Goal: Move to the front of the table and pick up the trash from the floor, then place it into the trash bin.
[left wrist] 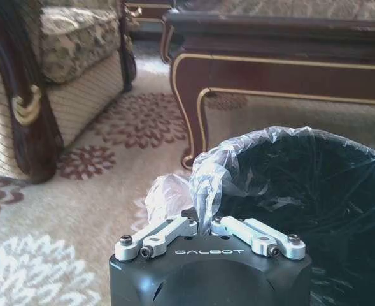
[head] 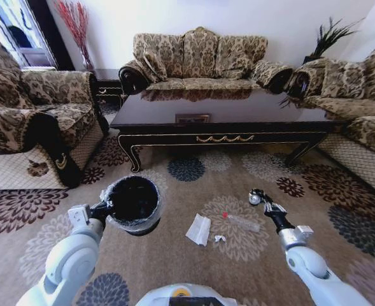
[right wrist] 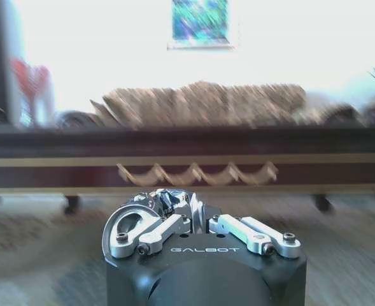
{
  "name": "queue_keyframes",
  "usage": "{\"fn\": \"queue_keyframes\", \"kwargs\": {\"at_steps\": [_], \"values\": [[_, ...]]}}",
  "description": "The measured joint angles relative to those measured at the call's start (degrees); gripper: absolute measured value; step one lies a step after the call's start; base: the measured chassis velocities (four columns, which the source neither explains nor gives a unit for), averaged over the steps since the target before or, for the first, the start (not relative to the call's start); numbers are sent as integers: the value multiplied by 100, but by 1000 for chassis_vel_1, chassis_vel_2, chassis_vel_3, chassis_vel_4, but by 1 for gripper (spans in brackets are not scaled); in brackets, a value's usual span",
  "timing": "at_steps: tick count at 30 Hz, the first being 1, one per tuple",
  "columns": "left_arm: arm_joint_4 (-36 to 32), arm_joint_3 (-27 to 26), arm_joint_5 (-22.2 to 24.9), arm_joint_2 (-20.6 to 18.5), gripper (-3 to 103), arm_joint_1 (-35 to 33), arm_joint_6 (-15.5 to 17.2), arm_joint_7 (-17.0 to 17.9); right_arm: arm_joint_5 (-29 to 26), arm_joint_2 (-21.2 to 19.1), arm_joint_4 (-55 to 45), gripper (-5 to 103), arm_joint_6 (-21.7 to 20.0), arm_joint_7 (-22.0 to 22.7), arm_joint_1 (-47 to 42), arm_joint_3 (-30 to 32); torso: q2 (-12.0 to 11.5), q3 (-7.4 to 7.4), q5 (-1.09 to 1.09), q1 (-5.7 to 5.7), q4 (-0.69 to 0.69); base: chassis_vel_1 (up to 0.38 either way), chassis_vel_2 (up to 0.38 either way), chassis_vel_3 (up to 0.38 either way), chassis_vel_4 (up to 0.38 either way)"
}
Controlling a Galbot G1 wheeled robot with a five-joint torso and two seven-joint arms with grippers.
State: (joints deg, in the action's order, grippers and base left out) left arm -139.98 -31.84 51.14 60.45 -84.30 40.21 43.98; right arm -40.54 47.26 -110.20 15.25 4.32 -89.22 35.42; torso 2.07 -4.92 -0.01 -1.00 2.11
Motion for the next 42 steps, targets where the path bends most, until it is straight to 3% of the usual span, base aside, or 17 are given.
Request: {"fn": "queue_keyframes", "kwargs": {"at_steps": [12, 18, 20, 28, 34, 42], "values": [[-27, 580, -5, 162, 4, -32, 30, -73, -254, -805, -1525, 7, 196, -236, 741, -661, 0, 0, 0, 0, 0, 0, 0, 0, 0], [-15, 779, -32, 123, 4, 45, 4, -206, -335, -1633, -1850, 7, 371, -440, 1325, -1316, 1, -1, 2, 0, 0, 0, 0, 0, 0], [32, 851, -47, 119, 4, 106, -55, -329, -378, -2011, -1922, 7, 479, -635, 1556, -1563, 0, -1, 1, 0, -1, 0, 0, 0, 0], [219, 1229, -265, 140, 4, 372, -260, -875, -367, -2792, -2079, 7, 579, -1241, 1766, -1919, 0, -1, 2, 0, 0, 0, 0, 0, 0], [384, 1694, -361, 117, 4, 630, -442, -1319, -110, -3038, -2101, 7, 640, -1549, 1742, -1990, 0, -1, 1, 0, 0, 0, 0, 0, 0], [481, 2277, -559, 116, 4, 772, -487, -1511, 223, -2997, -1985, 7, 731, -1711, 1707, -2056, 0, -1, 2, 0, 0, 0, 0, 0, 0]]}}
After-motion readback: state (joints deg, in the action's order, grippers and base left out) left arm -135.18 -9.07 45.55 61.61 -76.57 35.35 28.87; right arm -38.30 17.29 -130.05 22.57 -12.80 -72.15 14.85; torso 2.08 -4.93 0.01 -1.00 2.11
